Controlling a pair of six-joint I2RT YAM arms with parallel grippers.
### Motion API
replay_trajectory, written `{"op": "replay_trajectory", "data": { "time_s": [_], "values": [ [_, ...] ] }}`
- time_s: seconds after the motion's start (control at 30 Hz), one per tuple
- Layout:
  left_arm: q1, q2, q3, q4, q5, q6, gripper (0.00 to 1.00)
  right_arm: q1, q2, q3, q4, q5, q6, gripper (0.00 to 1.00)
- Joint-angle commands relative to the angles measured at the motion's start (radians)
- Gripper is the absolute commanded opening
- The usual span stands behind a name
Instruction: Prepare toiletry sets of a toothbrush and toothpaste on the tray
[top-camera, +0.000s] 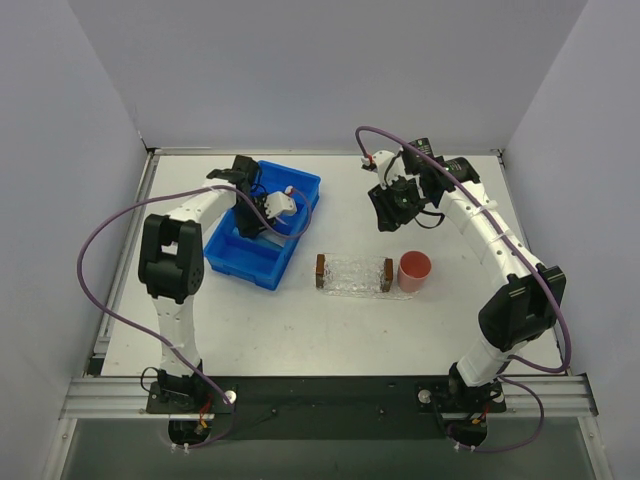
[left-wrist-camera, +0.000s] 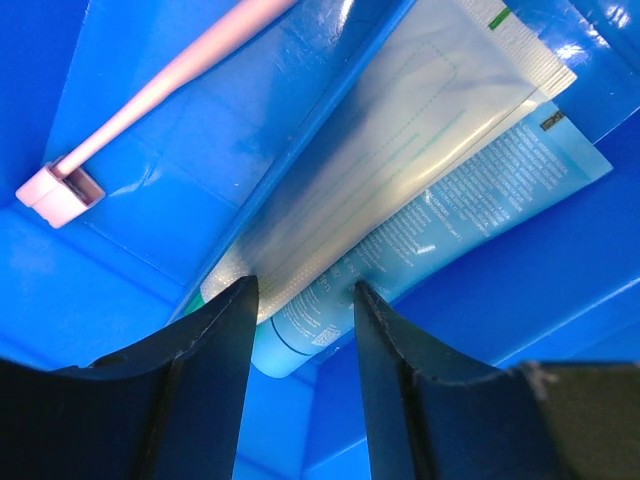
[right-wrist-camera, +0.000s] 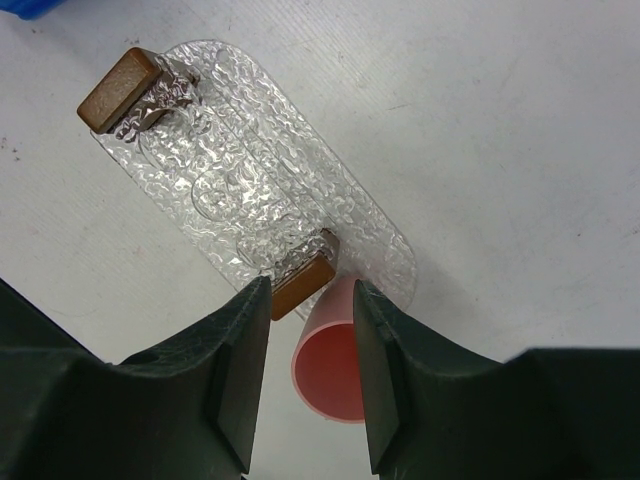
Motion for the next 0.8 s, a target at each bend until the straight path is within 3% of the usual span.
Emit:
{"op": "replay_trajectory", "data": {
  "time_s": [0.0,0.13,0.7,0.77],
  "values": [
    [0.003,0.065,0.053,-0.061,0.045,-0.022,0.23,-0.002,-0.008,-0.007,-0.007,-0.007,-0.006,0.34],
    [0.001,0.068,0.114,-0.116,0.053,-0.027,0.0,-0.002,-0.01,-0.012,-0.005,-0.008,-0.007,0.34],
    [0.0,-0.022,0.147,-0.112,0.108,-0.051,0.0,-0.001,-0.001,-0.012,-0.004,-0.022,0.002,0.34],
    [0.0,-0.033,0.136,-0.092,0.122,-0.053,0.07,-0.002,0.001,-0.012,-0.002,-0.022,0.003,0.34]
  ]
}}
